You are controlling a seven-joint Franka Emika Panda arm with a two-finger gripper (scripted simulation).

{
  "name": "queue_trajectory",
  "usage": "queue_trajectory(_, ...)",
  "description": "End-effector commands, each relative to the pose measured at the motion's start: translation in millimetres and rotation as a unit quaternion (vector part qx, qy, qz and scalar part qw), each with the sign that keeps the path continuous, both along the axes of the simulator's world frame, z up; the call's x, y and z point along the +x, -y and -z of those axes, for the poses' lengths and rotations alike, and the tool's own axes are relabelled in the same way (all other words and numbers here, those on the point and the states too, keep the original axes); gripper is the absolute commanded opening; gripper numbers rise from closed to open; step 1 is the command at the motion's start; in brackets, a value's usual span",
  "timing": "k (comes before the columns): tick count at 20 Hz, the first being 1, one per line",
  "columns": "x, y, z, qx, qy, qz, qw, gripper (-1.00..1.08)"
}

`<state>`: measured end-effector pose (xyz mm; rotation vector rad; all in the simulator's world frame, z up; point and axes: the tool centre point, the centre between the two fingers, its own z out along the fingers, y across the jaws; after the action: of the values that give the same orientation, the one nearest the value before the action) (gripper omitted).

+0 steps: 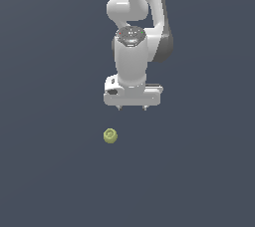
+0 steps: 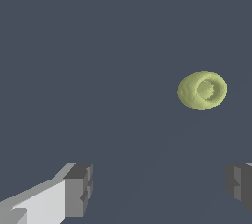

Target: Pick up the object and move it to a goal position.

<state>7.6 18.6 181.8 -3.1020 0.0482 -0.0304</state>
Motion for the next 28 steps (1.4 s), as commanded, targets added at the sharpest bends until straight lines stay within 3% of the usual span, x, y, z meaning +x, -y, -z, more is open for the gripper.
queue_trajectory(1,0.1,0.9,0.9,0.000,-0.001,0.002,1.0000,1.00)
queue_trajectory(8,7.3,9.2,8.0,0.000,-0.002,0.033,0.9994,1.00)
queue_trajectory(15,22.6,29.9,26.1,-0.001,-0.007,0.106,0.9943,1.00)
queue_trajectory(28,52.5,83.1,74.3,-0.011,-0.015,0.278,0.9605,1.00)
